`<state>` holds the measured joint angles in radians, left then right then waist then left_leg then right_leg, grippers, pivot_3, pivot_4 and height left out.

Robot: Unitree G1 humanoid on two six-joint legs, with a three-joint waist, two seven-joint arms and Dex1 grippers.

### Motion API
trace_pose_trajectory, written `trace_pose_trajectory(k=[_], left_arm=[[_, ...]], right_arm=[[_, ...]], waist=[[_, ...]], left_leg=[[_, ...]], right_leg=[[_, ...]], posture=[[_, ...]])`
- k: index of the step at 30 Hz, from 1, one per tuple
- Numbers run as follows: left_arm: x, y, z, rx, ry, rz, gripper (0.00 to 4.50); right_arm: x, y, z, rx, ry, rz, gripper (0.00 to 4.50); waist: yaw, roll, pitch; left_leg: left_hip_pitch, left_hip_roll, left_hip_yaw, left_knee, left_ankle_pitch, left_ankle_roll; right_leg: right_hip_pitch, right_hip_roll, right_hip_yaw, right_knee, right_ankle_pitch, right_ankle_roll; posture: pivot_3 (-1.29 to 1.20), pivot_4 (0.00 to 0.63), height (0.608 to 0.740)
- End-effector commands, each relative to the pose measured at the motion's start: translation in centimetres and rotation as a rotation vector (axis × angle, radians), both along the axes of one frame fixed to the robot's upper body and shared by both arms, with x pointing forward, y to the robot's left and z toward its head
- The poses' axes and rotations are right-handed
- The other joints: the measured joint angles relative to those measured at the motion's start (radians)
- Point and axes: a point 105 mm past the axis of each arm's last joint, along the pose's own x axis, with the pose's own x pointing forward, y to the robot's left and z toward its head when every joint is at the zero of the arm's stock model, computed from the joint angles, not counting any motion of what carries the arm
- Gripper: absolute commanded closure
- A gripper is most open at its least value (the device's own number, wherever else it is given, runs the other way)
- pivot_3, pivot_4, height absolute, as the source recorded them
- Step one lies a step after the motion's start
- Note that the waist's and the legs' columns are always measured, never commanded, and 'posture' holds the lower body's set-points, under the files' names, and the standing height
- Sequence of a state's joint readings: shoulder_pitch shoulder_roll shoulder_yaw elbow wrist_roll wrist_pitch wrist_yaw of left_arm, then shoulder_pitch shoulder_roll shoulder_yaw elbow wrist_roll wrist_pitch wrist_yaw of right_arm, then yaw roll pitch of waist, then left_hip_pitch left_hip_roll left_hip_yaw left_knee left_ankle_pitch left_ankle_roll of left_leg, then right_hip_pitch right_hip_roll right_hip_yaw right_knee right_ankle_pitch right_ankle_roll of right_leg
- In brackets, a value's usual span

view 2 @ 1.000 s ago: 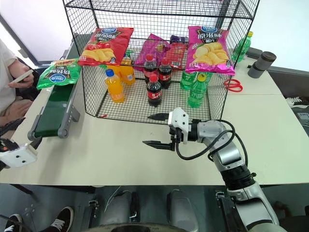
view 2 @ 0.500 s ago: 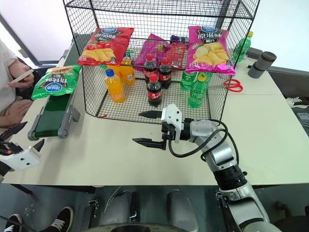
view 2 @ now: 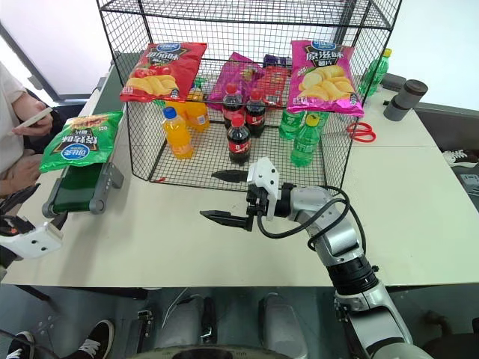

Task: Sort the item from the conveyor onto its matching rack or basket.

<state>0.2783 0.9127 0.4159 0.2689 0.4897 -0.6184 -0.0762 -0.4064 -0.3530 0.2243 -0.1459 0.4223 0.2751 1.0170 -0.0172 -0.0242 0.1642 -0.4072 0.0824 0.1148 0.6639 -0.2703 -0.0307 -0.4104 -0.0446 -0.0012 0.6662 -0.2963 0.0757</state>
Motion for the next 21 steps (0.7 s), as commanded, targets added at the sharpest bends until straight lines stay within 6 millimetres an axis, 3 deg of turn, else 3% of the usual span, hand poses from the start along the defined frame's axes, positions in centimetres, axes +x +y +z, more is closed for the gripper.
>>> trace_pose_trajectory(k=[1, 21], left_arm=[[0.3, -0.1, 1.6, 0.012, -0.049, -0.016, 0.0], [1.4, -0.7, 1.7, 0.009, -0.053, -0.035, 0.0]], right_arm=[[-0.3, 0.0, 1.7, 0.042, -0.055, 0.007, 0.01], [-0.3, -0.3, 1.2, 0.01, -0.068, -0.002, 0.01]], waist=[[0.001, 0.0, 0.0], [0.001, 0.0, 0.0]], left_leg=[[0.0, 0.0, 0.0, 0.0, 0.0, 0.0], [0.0, 0.0, 0.0, 0.0, 0.0, 0.0]], right_leg=[[0.0, 0.0, 0.0, 0.0, 0.0, 0.0], [0.0, 0.0, 0.0, 0.0, 0.0, 0.0]], posture=[[0.0, 0.15, 0.74], [0.0, 0.15, 0.74]])
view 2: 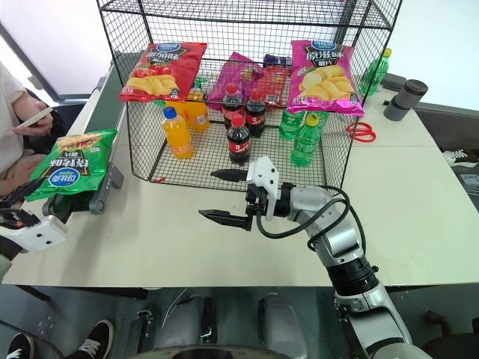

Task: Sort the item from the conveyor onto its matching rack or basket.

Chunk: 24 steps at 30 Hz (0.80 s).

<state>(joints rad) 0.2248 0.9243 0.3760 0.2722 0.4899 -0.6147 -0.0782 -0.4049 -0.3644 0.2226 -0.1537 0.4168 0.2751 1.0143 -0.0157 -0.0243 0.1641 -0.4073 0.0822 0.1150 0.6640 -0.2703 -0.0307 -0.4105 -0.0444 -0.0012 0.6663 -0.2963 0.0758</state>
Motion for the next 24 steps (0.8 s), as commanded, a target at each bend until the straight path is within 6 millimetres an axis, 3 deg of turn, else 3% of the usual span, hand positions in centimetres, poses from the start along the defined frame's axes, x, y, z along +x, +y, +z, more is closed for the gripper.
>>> trace_pose_trajectory(k=[1, 8, 11, 18, 24], left_arm=[[0.3, 0.08, 1.2, 0.007, -0.038, 0.0, 0.0], [0.56, 0.2, 0.79, -0.005, -0.011, 0.011, 0.0], [0.61, 0.16, 0.6, -0.022, -0.007, 0.014, 0.86], [0.74, -0.05, 0.34, -0.033, 0.005, 0.009, 4.41], [0.9, -0.36, 1.31, -0.063, -0.028, -0.006, 4.47]], right_arm=[[-0.35, -0.04, 1.15, 0.021, -0.059, 0.006, 0.01], [-0.36, -0.14, 1.08, 0.018, -0.056, 0.001, 0.01], [-0.17, -0.35, 1.09, 0.012, -0.059, -0.007, 0.0], [-0.07, -0.58, 1.15, 0.004, -0.064, -0.015, 0.0], [0.02, -0.6, 1.1, 0.004, -0.067, -0.023, 0.0]], waist=[[-0.001, 0.0, 0.0], [0.0, 0.0, 0.0], [0.0, 0.0, 0.0], [0.0, 0.0, 0.0], [0.001, 0.0, 0.0]], left_leg=[[0.0, 0.0, 0.0, 0.0, 0.0, 0.0], [0.0, 0.0, 0.0, 0.0, 0.0, 0.0], [0.0, 0.0, 0.0, 0.0, 0.0, 0.0], [0.0, 0.0, 0.0, 0.0, 0.0, 0.0], [0.0, 0.0, 0.0, 0.0, 0.0, 0.0]], right_leg=[[0.0, 0.0, 0.0, 0.0, 0.0, 0.0], [0.0, 0.0, 0.0, 0.0, 0.0, 0.0], [0.0, 0.0, 0.0, 0.0, 0.0, 0.0], [0.0, 0.0, 0.0, 0.0, 0.0, 0.0], [0.0, 0.0, 0.0, 0.0, 0.0, 0.0]], posture=[[0.0, 0.15, 0.74], [0.0, 0.15, 0.74], [0.0, 0.15, 0.74], [0.0, 0.15, 0.74], [0.0, 0.15, 0.74]])
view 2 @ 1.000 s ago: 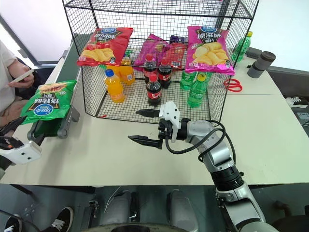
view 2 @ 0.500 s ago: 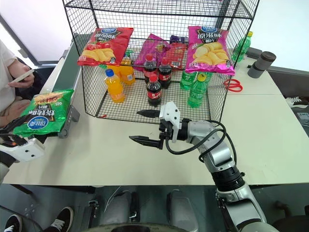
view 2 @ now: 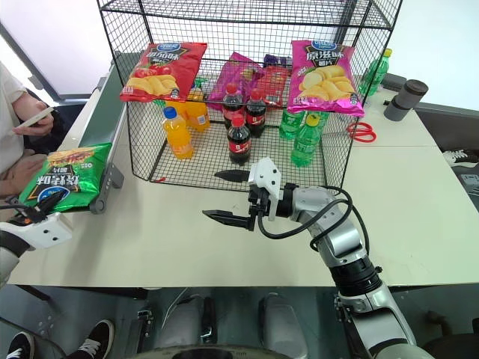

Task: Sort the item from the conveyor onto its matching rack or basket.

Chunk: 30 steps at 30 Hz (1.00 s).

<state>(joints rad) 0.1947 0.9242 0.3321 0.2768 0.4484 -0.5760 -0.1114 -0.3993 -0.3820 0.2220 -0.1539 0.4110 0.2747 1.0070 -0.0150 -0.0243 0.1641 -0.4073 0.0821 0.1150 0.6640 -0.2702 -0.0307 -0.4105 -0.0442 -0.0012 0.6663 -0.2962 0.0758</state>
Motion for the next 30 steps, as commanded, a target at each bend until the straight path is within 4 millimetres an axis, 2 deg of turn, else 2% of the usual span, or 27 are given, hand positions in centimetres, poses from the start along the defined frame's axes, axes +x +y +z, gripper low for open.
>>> trace_pose_trajectory(k=[1, 4, 6, 8, 10, 14, 16, 19, 22, 27, 30], left_arm=[[0.3, -0.1, 2.5, -0.058, -0.087, -0.011, 4.47], [0.3, -0.1, 5.3, -0.182, -0.185, -0.021, 4.47], [0.0, -0.5, 8.8, -0.35, -0.291, -0.08, 4.47], [-0.5, -1.3, 10.8, -0.538, -0.312, -0.171, 4.47], [-1.4, -2.8, 12.1, -0.76, -0.242, -0.316, 4.47], [-3.2, -4.7, 13.5, -1.047, -0.083, -0.517, 4.47], [-4.0, -5.7, 13.3, -1.164, 0.046, -0.572, 4.47], [-6.3, -7.9, 10.7, -1.503, 0.419, -0.643, 4.47], [-7.6, -10.1, 10.9, -1.73, 0.645, -0.739, 4.47], [-7.7, -13.4, 10.3, -1.877, 0.908, -0.874, 4.47], [-6.9, -14.1, 9.9, -1.929, 1.026, -0.933, 4.47]], right_arm=[[-0.1, -0.2, 1.3, 0.02, -0.069, -0.004, 0.0], [-0.1, -0.3, 1.2, 0.014, -0.073, -0.007, 0.0], [0.2, -0.6, 1.1, 0.008, -0.078, -0.02, 0.0], [0.4, -0.8, 1.2, 0.008, -0.083, -0.028, 0.0], [0.6, -1.1, 1.1, 0.006, -0.083, -0.035, 0.0], [0.9, -1.7, 0.8, -0.005, -0.083, -0.047, 0.0], [1.0, -2.1, 0.8, -0.005, -0.079, -0.054, 0.0], [1.0, -3.6, 0.5, -0.017, -0.043, -0.068, 0.0], [0.0, -4.8, 0.0, -0.022, 0.049, -0.045, 0.0], [-3.1, -6.8, 1.5, 0.096, 0.366, 0.047, 0.0], [-4.6, -7.8, 2.0, 0.103, 0.476, 0.088, 0.0]], waist=[[0.0, 0.0, 0.0], [0.0, 0.0, 0.0], [0.0, 0.0, 0.0], [0.0, -0.001, 0.0], [-0.001, -0.001, 0.0], [-0.006, 0.0, 0.0], [-0.007, 0.0, 0.0], [-0.007, 0.0, 0.0], [0.003, -0.001, 0.0], [0.004, 0.001, 0.0], [0.001, 0.001, 0.0]], left_leg=[[0.0, 0.0, 0.0, 0.0, 0.0, 0.0], [0.0, 0.0, 0.0, 0.0, 0.0, 0.0], [0.0, 0.0, 0.0, 0.0, 0.0, 0.0], [0.0, 0.001, -0.001, 0.0, 0.0, 0.0], [0.0, 0.0, -0.001, 0.0, 0.0, 0.0], [0.0, 0.0, -0.001, 0.0, 0.0, 0.0], [0.001, 0.0, -0.001, 0.0, 0.0, -0.001], [0.001, 0.0, -0.002, 0.0, 0.0, -0.001], [0.001, 0.0, -0.004, 0.0, 0.0, -0.001], [0.003, -0.001, -0.008, 0.002, 0.001, -0.001], [0.004, -0.003, -0.008, 0.002, 0.001, -0.001]], right_leg=[[0.0, 0.0, 0.0, 0.0, 0.0, 0.0], [0.0, 0.0, 0.0, 0.0, 0.0, 0.0], [0.0, 0.0, 0.0, 0.0, 0.0, 0.0], [0.0, 0.0, 0.0, 0.0, 0.0, 0.0], [0.0, -0.001, 0.0, 0.0, 0.0, 0.0], [0.001, 0.0, 0.0, 0.0, 0.0, 0.0], [0.001, 0.001, 0.0, 0.0, 0.0, 0.0], [0.001, 0.002, 0.001, 0.0, 0.0, 0.0], [0.002, 0.001, 0.001, -0.001, 0.0, 0.0], [0.006, 0.0, -0.001, 0.0, -0.002, -0.003], [0.007, 0.001, 0.0, -0.001, -0.002, -0.003]], posture=[[0.0, 0.15, 0.74], [0.0, 0.15, 0.74], [0.0, 0.15, 0.74], [0.0, 0.15, 0.74], [0.0, 0.15, 0.74], [0.0, 0.15, 0.74], [0.0, 0.15, 0.74], [0.0, 0.15, 0.74], [0.0, 0.15, 0.74], [0.0, 0.15, 0.74], [0.0, 0.15, 0.74]])
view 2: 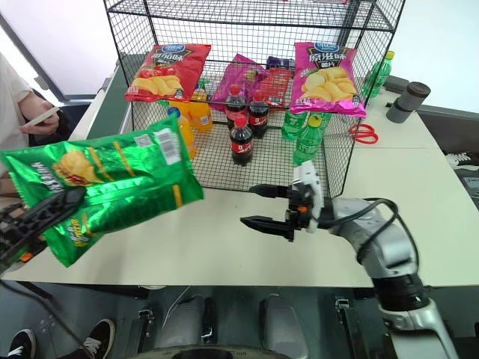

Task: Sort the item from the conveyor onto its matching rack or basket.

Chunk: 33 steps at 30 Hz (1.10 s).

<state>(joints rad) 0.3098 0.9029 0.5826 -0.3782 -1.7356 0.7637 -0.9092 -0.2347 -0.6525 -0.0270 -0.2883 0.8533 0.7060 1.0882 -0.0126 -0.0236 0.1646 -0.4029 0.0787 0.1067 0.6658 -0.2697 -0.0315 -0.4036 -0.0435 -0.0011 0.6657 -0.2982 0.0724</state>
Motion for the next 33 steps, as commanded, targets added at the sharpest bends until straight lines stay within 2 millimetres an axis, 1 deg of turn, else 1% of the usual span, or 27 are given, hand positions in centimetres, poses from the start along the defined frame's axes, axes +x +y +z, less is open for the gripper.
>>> trace_pose_trajectory(k=[1, 3, 4, 7, 9, 11, 14, 16, 18, 20, 25, 30, 33], left_arm=[[0.7, -0.7, -0.3, -0.071, 0.053, -0.117, 4.47], [1.6, -0.9, -0.4, -0.108, 0.062, -0.176, 4.47], [2.3, -0.9, -0.5, -0.144, 0.084, -0.208, 4.47], [3.8, -1.1, -0.4, -0.233, 0.116, -0.296, 4.47], [4.1, -1.6, -0.4, -0.243, 0.127, -0.342, 4.47], [4.4, -2.1, -0.8, -0.262, 0.151, -0.388, 4.47], [4.6, -3.1, -1.2, -0.289, 0.19, -0.46, 4.47], [4.5, -3.8, -1.5, -0.296, 0.21, -0.504, 4.47], [4.5, -4.2, -1.5, -0.291, 0.215, -0.525, 4.47], [4.7, -4.1, -1.3, -0.293, 0.212, -0.524, 4.47], [4.9, -4.1, -1.3, -0.291, 0.209, -0.522, 4.47], [4.6, -4.8, -1.4, -0.285, 0.205, -0.552, 4.47], [4.5, -5.2, -1.3, -0.284, 0.2, -0.568, 4.47]], right_arm=[[-1.7, -0.7, 2.1, 0.067, 0.076, 0.065, 0.0], [-1.7, -1.0, 2.7, 0.092, 0.111, 0.062, 0.0], [-1.2, -1.2, 2.5, 0.08, 0.108, 0.037, 0.0], [-1.0, -1.3, 2.1, 0.05, 0.105, 0.017, 0.0], [-0.9, -0.9, 2.0, 0.075, 0.12, 0.013, 0.0], [-0.6, -0.4, 2.5, 0.11, 0.111, 0.004, 0.0], [-0.5, 0.2, 2.6, 0.104, 0.088, 0.012, 0.0], [0.3, 0.4, 2.8, 0.127, 0.071, -0.026, 0.0], [0.9, 0.3, 2.1, 0.086, 0.056, -0.052, 0.0], [0.5, 0.2, 1.9, 0.082, 0.089, -0.022, 0.0], [-1.7, 1.1, 2.6, 0.134, 0.187, 0.116, 0.0], [-2.2, 2.1, 3.9, 0.214, 0.255, 0.193, 0.0], [-2.3, 2.7, 2.8, 0.144, 0.268, 0.206, 0.0]], waist=[[-0.003, 0.0, 0.0], [-0.005, 0.0, 0.0], [-0.006, 0.0, 0.0], [-0.001, 0.0, 0.0], [-0.002, -0.001, 0.0], [-0.002, -0.001, 0.0], [-0.001, -0.001, 0.0], [-0.001, -0.001, 0.0], [-0.002, -0.001, 0.0], [-0.001, -0.001, 0.0], [0.0, -0.001, 0.0], [-0.003, -0.001, 0.0], [-0.001, -0.001, 0.0]], left_leg=[[0.0, 0.0, 0.0, 0.0, 0.0, 0.0], [0.0, 0.001, 0.0, 0.0, 0.0, 0.0], [0.0, 0.0, 0.0, -0.001, 0.0, 0.0], [0.0, 0.0, 0.0, -0.001, 0.0, 0.0], [-0.002, 0.0, 0.0, 0.0, 0.0, 0.0], [-0.005, -0.001, 0.0, 0.0, 0.0, 0.0], [-0.005, -0.001, 0.0, 0.0, 0.0, 0.0], [-0.005, 0.0, 0.0, 0.0, 0.0, 0.0], [-0.005, 0.0, -0.001, 0.0, 0.0, 0.0], [-0.005, -0.001, -0.001, 0.0, 0.0, 0.0], [-0.005, -0.001, -0.002, 0.0, 0.0, 0.0], [-0.005, 0.0, -0.002, 0.0, 0.0, 0.0], [-0.005, 0.0, -0.002, 0.0, 0.0, 0.0]], right_leg=[[0.0, 0.0, 0.0, 0.0, 0.0, 0.0], [-0.001, 0.002, 0.001, 0.0, 0.0, 0.0], [-0.001, 0.003, 0.001, 0.0, 0.0, 0.0], [-0.001, 0.003, 0.001, 0.0, 0.001, 0.001], [-0.002, 0.003, 0.001, -0.001, 0.002, 0.003], [-0.005, 0.003, 0.001, -0.001, 0.002, 0.003], [-0.006, 0.003, 0.001, -0.001, 0.002, 0.004], [-0.005, 0.003, 0.001, -0.001, 0.002, 0.004], [-0.005, 0.003, 0.001, -0.001, 0.002, 0.004], [-0.005, 0.003, 0.001, 0.0, 0.002, 0.003], [-0.005, 0.003, 0.001, -0.001, 0.002, 0.003], [-0.005, 0.002, 0.001, 0.0, 0.002, 0.003], [-0.005, 0.003, 0.001, 0.0, 0.002, 0.003]], posture=[[0.0, 0.15, 0.74], [0.0, 0.15, 0.74], [0.0, 0.15, 0.74], [0.0, 0.15, 0.74], [0.0, 0.15, 0.74], [0.0, 0.15, 0.74], [0.0, 0.15, 0.74], [0.0, 0.15, 0.74], [0.0, 0.15, 0.74], [0.0, 0.15, 0.74], [0.0, 0.15, 0.74], [0.0, 0.15, 0.74], [0.0, 0.15, 0.74]])
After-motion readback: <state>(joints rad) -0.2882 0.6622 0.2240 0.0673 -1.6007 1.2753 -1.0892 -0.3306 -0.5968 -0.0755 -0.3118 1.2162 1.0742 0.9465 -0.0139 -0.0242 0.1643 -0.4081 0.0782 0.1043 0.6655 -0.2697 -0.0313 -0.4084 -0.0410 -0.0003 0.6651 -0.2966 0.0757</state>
